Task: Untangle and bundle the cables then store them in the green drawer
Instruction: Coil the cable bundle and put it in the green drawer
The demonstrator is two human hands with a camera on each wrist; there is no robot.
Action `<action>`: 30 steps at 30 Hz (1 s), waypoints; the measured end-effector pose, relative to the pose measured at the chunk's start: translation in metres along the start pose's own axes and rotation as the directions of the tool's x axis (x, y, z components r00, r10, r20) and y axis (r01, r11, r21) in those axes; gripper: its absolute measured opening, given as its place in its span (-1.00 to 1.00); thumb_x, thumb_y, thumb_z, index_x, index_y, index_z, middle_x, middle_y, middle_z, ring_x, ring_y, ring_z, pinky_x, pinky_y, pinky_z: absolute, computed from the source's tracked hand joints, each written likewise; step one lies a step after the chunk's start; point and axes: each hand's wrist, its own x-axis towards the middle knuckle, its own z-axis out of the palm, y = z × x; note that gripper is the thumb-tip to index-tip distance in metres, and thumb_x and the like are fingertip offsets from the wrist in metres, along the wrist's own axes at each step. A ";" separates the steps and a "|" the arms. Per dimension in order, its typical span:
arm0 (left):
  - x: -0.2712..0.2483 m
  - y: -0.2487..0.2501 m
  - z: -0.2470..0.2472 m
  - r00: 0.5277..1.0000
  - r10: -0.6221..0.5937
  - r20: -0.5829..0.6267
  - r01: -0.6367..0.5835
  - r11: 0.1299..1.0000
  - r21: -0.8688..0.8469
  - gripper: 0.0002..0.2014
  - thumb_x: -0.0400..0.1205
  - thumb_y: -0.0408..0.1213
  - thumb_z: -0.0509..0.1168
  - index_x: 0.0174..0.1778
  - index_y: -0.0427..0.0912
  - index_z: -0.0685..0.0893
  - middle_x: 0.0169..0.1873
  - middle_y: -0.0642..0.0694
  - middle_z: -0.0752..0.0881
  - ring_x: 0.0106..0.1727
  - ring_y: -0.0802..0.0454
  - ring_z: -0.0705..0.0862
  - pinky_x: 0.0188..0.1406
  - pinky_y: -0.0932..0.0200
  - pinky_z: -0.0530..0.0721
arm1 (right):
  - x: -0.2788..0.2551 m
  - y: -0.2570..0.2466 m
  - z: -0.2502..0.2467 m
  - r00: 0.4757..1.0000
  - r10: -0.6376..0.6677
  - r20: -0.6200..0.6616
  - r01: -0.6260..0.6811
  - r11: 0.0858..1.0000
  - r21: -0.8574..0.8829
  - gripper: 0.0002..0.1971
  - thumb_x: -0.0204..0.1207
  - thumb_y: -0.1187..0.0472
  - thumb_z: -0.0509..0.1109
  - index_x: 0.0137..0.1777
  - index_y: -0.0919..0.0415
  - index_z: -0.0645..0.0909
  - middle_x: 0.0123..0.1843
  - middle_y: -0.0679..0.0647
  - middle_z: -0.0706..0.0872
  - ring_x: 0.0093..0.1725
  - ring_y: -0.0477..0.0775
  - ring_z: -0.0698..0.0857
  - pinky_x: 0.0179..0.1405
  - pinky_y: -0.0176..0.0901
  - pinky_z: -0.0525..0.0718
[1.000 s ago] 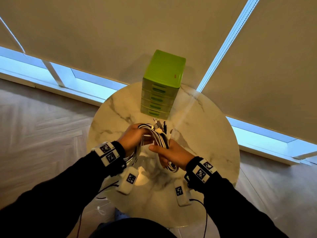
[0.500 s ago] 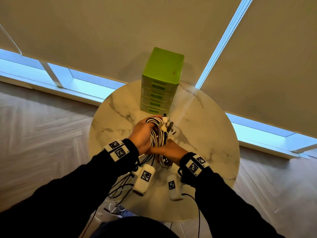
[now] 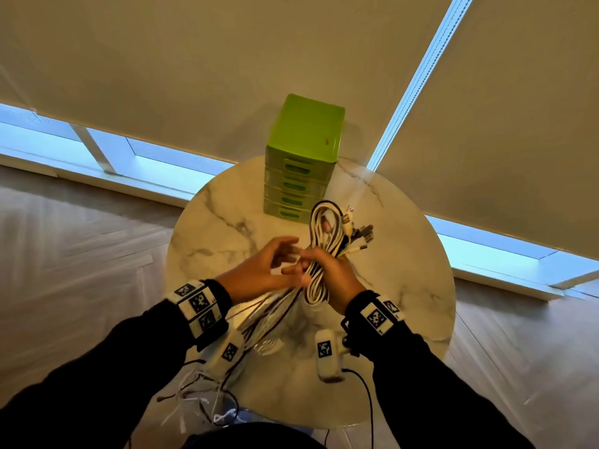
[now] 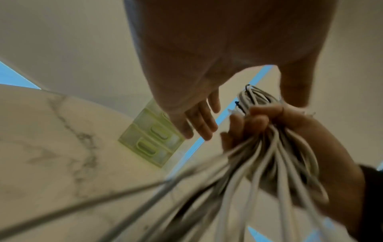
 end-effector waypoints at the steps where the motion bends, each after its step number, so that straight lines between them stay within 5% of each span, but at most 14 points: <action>1: -0.004 -0.010 0.003 0.995 -0.063 0.081 0.052 0.991 0.126 0.02 0.33 0.21 0.64 0.66 0.10 0.29 0.52 0.16 0.52 0.50 0.28 0.52 0.50 0.16 0.53 | 0.000 -0.003 0.001 1.000 0.011 -0.008 -0.010 0.997 0.082 -0.80 0.47 0.24 0.43 -0.31 0.37 0.63 -0.32 0.33 0.69 -0.03 0.48 0.75 0.03 0.20 0.78; 4: -0.010 -0.026 0.017 0.981 -0.167 0.095 0.111 0.894 0.434 -0.13 0.37 0.31 0.58 0.58 0.22 0.42 0.45 0.17 0.62 0.40 0.18 0.61 0.47 0.00 0.57 | -0.007 -0.015 0.012 0.998 -0.043 0.042 0.032 0.974 0.224 -0.71 0.63 0.36 0.31 -0.37 0.30 0.55 -0.36 0.25 0.65 0.05 0.40 0.79 -0.01 0.10 0.79; 6: -0.007 -0.029 0.026 0.996 -0.084 -0.003 0.080 0.938 0.336 -0.56 0.56 0.07 0.51 0.35 0.18 0.63 0.25 0.09 0.77 0.24 0.13 0.71 0.36 -0.07 0.65 | -0.010 -0.021 0.024 0.988 -0.125 0.088 0.097 0.958 0.269 -0.66 0.66 0.35 0.29 -0.37 0.30 0.66 -0.25 0.25 0.76 0.21 0.36 0.78 0.29 0.14 0.69; 8: -0.005 -0.025 0.032 0.992 -0.070 -0.107 0.083 0.989 0.120 -0.91 0.66 -0.23 0.42 0.03 0.04 0.74 -0.07 -0.04 0.86 -0.01 0.01 0.82 0.22 -0.23 0.73 | -0.012 -0.027 0.032 0.977 -0.161 0.136 0.109 0.937 0.332 -0.67 0.64 0.24 0.31 -0.35 0.27 0.71 -0.14 0.25 0.82 0.18 0.31 0.80 0.35 0.14 0.67; 10: -0.006 -0.016 0.033 0.989 -0.067 -0.132 0.070 0.997 0.014 -0.91 0.72 -0.24 0.34 -0.09 -0.07 0.71 -0.29 -0.14 0.84 -0.25 -0.11 0.82 -0.07 -0.22 0.81 | -0.011 -0.037 0.031 0.973 -0.138 0.185 0.058 0.921 0.385 -0.69 0.57 0.10 0.35 -0.38 0.21 0.65 -0.15 0.19 0.82 -0.13 0.16 0.84 0.04 0.02 0.79; 12: -0.008 -0.007 0.029 0.992 -0.049 -0.120 0.054 0.998 0.041 -0.77 0.71 -0.08 0.39 -0.19 -0.11 0.65 -0.47 -0.11 0.74 -0.46 -0.01 0.72 -0.38 0.06 0.73 | -0.009 -0.046 0.024 0.970 -0.090 0.224 -0.008 0.916 0.402 -0.66 0.57 0.04 0.35 -0.40 0.17 0.59 -0.26 0.11 0.77 -0.46 -0.01 0.73 -0.33 -0.13 0.71; 14: -0.009 -0.003 0.025 0.994 -0.068 -0.084 0.077 0.992 0.104 -0.68 0.64 0.00 0.47 -0.25 -0.13 0.59 -0.55 -0.07 0.61 -0.55 0.07 0.59 -0.48 0.18 0.61 | -0.007 -0.053 0.016 0.967 -0.061 0.247 -0.038 0.926 0.376 -0.66 0.65 0.06 0.31 -0.35 0.17 0.50 -0.36 0.11 0.65 -0.62 -0.06 0.57 -0.50 -0.18 0.61; 17: -0.007 -0.014 0.017 0.988 -0.150 0.023 0.140 0.958 0.251 -0.64 0.57 0.01 0.54 -0.28 -0.10 0.54 -0.56 0.00 0.60 -0.53 0.10 0.59 -0.46 0.18 0.62 | -0.002 -0.059 0.010 0.981 0.018 0.193 -0.055 0.981 0.187 -0.64 0.71 0.08 0.33 -0.32 0.17 0.46 -0.38 0.12 0.54 -0.65 -0.04 0.47 -0.52 -0.16 0.53; 21: -0.014 -0.030 0.010 0.963 -0.254 0.094 0.180 0.859 0.479 -0.67 0.49 0.13 0.53 -0.25 0.07 0.54 -0.37 0.04 0.70 -0.37 0.12 0.70 -0.15 -0.04 0.73 | 0.000 -0.063 -0.002 0.998 0.040 0.043 -0.033 0.987 -0.158 -0.62 0.67 0.06 0.41 -0.33 0.21 0.47 -0.42 0.17 0.52 -0.61 0.06 0.45 -0.49 -0.14 0.48; 25: -0.021 -0.029 0.007 0.973 -0.212 0.087 0.119 0.795 0.595 -0.80 0.56 -0.07 0.48 -0.08 0.08 0.56 -0.17 0.01 0.73 -0.13 0.01 0.71 -0.07 -0.02 0.65 | -0.002 -0.053 -0.015 1.000 -0.009 -0.025 -0.008 0.807 -0.590 -0.54 0.62 -0.12 0.43 -0.33 0.26 0.60 -0.50 0.12 0.64 -0.59 0.06 0.60 -0.46 -0.15 0.59; 30: -0.025 -0.018 0.001 0.995 -0.098 0.006 0.077 0.818 0.570 -0.92 0.43 -0.14 0.42 -0.21 0.11 0.66 -0.27 0.07 0.75 -0.18 0.07 0.71 -0.07 -0.13 0.70 | -0.003 -0.038 -0.021 0.997 0.076 0.020 -0.037 0.681 -0.732 -0.49 0.56 -0.31 0.39 -0.10 0.21 0.74 -0.47 0.00 0.78 -0.60 -0.06 0.63 -0.48 -0.28 0.60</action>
